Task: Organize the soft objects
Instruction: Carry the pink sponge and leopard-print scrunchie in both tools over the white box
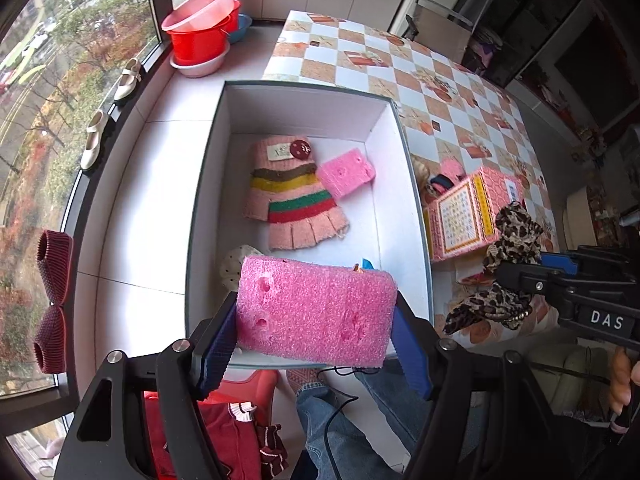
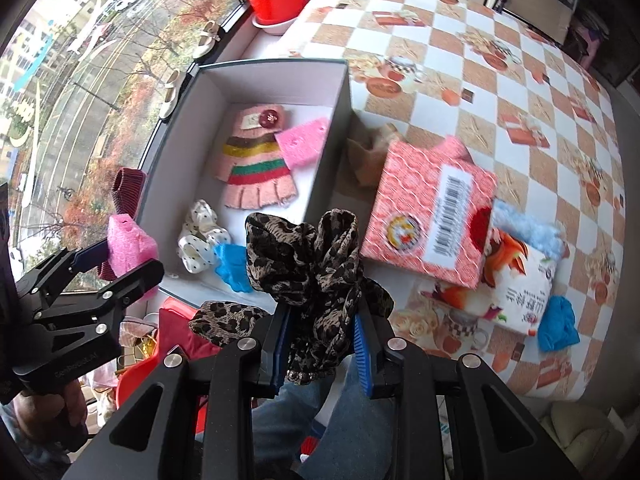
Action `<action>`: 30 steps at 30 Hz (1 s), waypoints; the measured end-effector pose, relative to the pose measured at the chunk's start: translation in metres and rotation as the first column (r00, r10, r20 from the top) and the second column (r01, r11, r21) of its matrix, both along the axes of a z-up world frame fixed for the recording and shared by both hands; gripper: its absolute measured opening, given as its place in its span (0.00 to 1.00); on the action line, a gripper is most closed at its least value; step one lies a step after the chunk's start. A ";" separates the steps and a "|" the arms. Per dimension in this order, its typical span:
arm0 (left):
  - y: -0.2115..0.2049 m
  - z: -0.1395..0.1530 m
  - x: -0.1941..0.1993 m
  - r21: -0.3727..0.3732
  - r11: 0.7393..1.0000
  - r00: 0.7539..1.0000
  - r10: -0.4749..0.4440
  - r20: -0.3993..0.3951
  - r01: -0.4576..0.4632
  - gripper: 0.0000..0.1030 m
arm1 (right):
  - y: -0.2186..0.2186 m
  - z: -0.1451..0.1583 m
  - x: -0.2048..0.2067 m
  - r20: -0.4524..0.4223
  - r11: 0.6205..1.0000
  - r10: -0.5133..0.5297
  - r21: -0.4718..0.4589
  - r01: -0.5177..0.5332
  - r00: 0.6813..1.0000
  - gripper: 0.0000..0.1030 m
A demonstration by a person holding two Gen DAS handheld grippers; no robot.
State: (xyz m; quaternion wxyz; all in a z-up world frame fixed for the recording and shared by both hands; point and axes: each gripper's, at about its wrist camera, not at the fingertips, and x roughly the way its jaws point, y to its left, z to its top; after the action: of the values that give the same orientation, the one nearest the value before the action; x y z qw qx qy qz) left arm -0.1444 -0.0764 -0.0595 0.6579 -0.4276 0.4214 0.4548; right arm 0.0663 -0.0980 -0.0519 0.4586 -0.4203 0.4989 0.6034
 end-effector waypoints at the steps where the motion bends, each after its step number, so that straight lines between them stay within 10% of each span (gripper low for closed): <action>1: 0.002 0.001 -0.002 0.004 1.000 1.000 0.007 0.000 -0.007 0.72 | 0.004 0.001 -0.004 -0.003 1.000 0.009 0.004 -0.009 1.000 0.28; 30: 0.034 -0.019 -0.016 -0.028 0.996 0.996 0.086 -0.031 -0.087 0.72 | 0.060 0.000 -0.054 0.018 0.993 0.114 0.025 -0.114 0.993 0.28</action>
State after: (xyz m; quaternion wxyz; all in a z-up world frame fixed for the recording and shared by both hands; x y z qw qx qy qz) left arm -0.1608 -0.0426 -0.0781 0.6250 -0.4480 0.4189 0.4829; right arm 0.0128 -0.0378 -0.0518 0.4329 -0.4468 0.4626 0.6316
